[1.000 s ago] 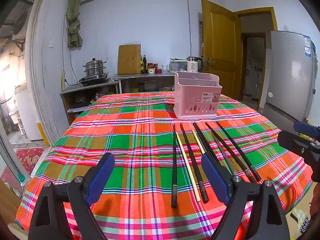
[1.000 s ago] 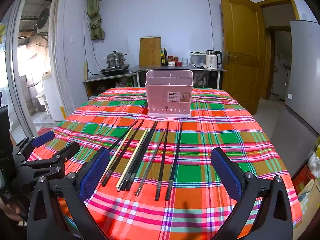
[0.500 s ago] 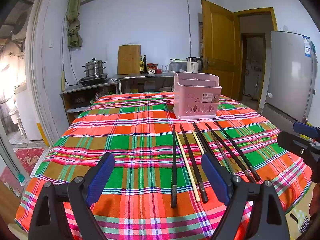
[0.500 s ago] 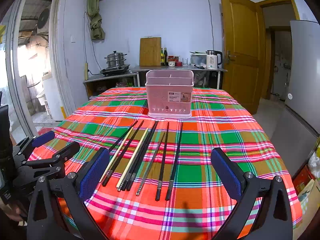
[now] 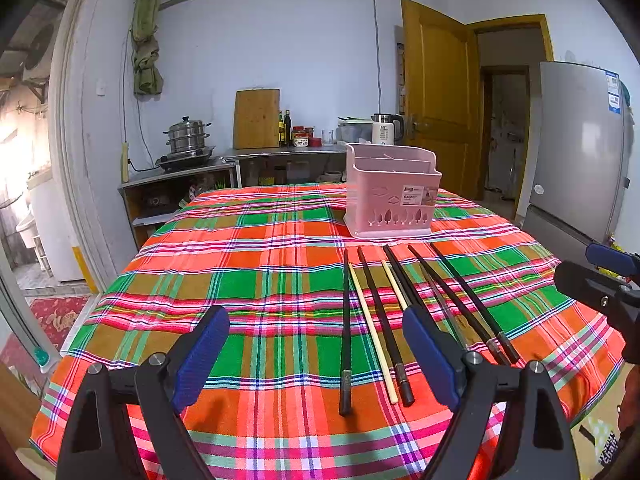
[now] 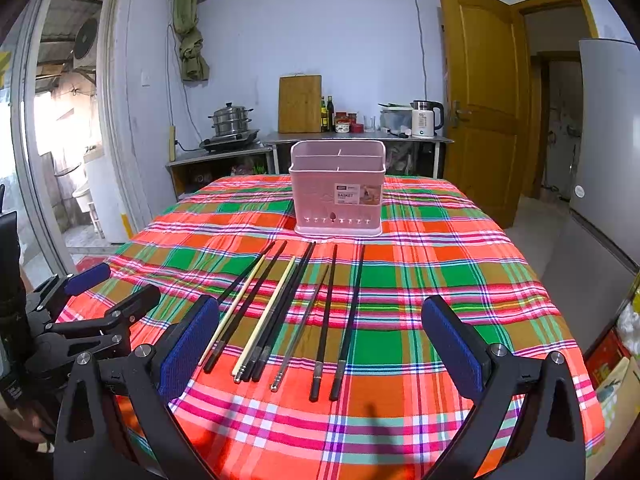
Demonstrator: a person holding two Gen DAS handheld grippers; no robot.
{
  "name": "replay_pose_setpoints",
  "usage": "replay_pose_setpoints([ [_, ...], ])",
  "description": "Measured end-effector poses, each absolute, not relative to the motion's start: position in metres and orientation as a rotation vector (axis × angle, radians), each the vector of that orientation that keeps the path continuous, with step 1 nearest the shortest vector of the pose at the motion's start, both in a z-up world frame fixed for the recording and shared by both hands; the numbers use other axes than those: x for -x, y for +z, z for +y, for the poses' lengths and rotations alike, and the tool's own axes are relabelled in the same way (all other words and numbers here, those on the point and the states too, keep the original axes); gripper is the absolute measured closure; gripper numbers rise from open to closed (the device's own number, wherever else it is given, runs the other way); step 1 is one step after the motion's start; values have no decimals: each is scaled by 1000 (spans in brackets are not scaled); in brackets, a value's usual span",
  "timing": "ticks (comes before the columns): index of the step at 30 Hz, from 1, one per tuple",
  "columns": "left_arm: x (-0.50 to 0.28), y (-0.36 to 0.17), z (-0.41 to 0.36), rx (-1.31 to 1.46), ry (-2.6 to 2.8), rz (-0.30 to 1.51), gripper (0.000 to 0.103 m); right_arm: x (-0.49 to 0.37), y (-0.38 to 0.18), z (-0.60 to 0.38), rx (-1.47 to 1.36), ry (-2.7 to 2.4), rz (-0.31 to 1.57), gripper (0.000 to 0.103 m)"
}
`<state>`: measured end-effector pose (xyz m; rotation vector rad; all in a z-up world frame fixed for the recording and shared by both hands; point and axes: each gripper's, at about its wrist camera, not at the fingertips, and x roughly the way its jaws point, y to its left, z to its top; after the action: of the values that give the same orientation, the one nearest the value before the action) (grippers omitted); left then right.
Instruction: Organize utensils
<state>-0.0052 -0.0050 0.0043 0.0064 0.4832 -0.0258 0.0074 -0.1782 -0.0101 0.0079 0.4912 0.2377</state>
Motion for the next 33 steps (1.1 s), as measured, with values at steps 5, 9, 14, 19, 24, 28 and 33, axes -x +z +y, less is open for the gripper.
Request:
replay_pose_setpoints([
  [5, 5, 5, -7, -11, -33, 486, 15, -8, -11, -178, -7, 240, 496, 2],
  [9, 5, 4, -6, -10, -32, 487, 15, -7, -10, -179, -7, 241, 494, 2],
  [14, 3, 4, -5, -9, -34, 492, 15, -7, -10, -180, -10, 241, 495, 2],
  [19, 2, 3, -6, -11, -34, 495, 15, -7, -10, -180, -8, 240, 495, 2],
  [24, 1, 2, -7, -13, -35, 498, 15, -7, -9, -181, -10, 242, 497, 2],
  [28, 0, 2, -7, -13, -40, 501, 15, -7, -10, -181, -10, 240, 497, 2],
  [33, -7, 1, -6, -10, -42, 516, 15, -10, -11, -182, -8, 238, 504, 2],
])
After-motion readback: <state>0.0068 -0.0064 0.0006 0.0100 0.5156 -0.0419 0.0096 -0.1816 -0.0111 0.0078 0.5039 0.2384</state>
